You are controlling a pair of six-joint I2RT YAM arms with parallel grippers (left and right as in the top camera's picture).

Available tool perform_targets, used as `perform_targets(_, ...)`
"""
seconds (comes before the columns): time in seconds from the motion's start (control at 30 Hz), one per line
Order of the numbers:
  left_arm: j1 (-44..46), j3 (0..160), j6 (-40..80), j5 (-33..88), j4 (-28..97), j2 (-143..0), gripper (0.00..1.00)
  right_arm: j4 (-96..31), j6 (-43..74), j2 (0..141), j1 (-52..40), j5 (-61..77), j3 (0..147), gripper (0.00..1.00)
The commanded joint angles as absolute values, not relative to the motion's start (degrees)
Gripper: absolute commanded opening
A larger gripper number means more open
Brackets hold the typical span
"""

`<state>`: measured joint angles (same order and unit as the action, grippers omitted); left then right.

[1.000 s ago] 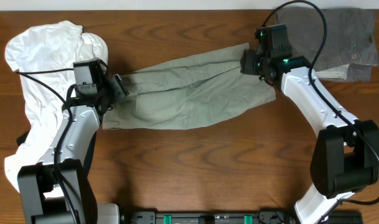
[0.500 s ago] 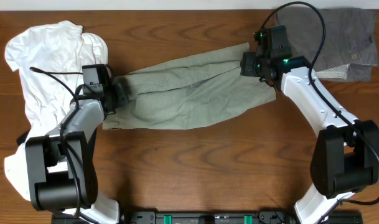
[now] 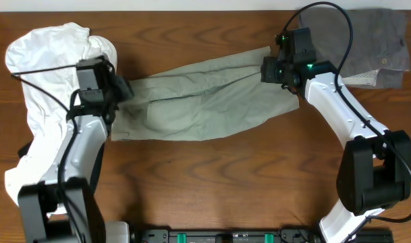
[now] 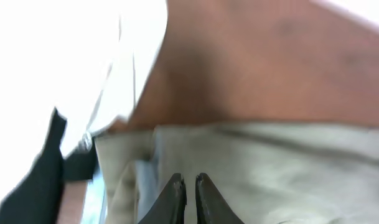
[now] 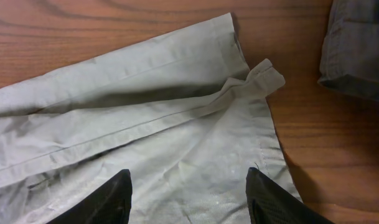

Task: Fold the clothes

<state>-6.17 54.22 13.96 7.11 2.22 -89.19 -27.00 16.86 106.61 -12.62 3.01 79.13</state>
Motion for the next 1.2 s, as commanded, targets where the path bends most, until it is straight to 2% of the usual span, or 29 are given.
perform_targets(0.0, -6.4, 55.7, 14.7, 6.3, 0.0, -87.6, 0.1, -26.9, 15.8, 106.1, -13.1, 2.8, 79.9, 0.57)
perform_targets(0.2, -6.4, 55.7, 14.7, 3.8, -2.4, -90.7, 0.1, -26.5, 15.7, 106.1, -13.1, 2.8, 79.9, 0.57)
perform_targets(0.33, -6.4, 55.7, 14.7, 3.8, 2.1, -91.2, 0.1, -26.8, 15.6, 106.1, -13.1, 2.8, 79.9, 0.57)
perform_targets(0.47, -6.4, 55.7, 14.7, 3.8, 6.2, -91.2, 0.17, -27.7, 15.6, 106.1, -12.7, 1.5, 79.8, 0.57)
perform_targets(0.5, -6.4, 55.7, 14.7, 3.8, 7.2, -91.2, 0.21, -28.2, 15.7, 106.2, -12.4, 1.5, 79.8, 0.59)
perform_targets(0.8, -6.4, 58.3, 14.7, 4.1, 22.3, -89.7, 0.36, -38.2, 16.2, 106.5, -4.2, 10.8, 79.8, 0.73)
perform_targets(1.0, -6.4, 58.4, 14.5, 4.0, 28.3, -89.9, 0.38, -44.7, 12.2, 106.8, 2.1, 17.4, 79.8, 0.78)
perform_targets(1.17, -6.4, 58.4, 14.0, 4.0, 30.0, -89.9, 0.38, -47.1, 11.5, 109.1, 3.4, 22.0, 79.8, 0.8)
